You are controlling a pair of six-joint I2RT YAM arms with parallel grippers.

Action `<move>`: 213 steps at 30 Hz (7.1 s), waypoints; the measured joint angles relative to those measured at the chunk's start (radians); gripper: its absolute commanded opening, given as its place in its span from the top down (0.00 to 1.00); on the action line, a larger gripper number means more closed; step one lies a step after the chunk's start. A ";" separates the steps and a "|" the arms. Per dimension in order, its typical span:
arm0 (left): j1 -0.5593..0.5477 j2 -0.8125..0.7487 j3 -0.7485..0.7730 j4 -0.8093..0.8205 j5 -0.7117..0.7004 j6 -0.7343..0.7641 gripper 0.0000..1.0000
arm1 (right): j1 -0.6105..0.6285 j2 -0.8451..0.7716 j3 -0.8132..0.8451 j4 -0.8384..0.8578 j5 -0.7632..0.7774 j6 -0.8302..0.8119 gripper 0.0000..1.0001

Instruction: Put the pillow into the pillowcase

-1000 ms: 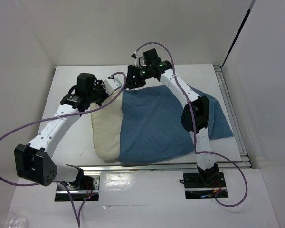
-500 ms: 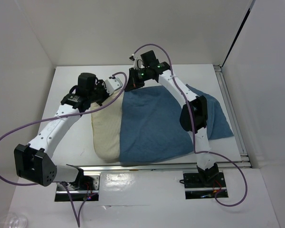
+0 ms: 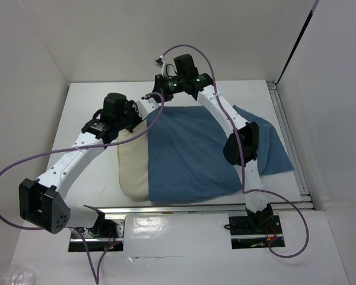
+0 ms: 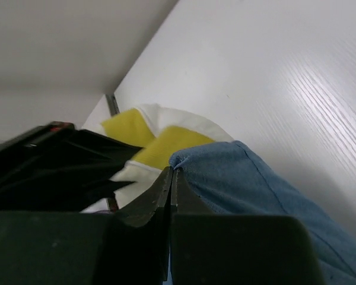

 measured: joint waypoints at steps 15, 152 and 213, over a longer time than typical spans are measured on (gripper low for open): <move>-0.050 0.022 0.087 0.056 -0.038 -0.204 1.00 | 0.066 0.004 0.056 0.171 -0.051 0.049 1.00; 0.019 0.601 0.105 0.130 0.598 -0.470 0.64 | -0.170 -0.122 -0.007 0.439 0.519 -0.109 1.00; 0.070 0.103 0.953 -0.140 -0.159 -0.305 1.00 | -0.372 -0.596 -0.232 0.634 0.452 -0.276 1.00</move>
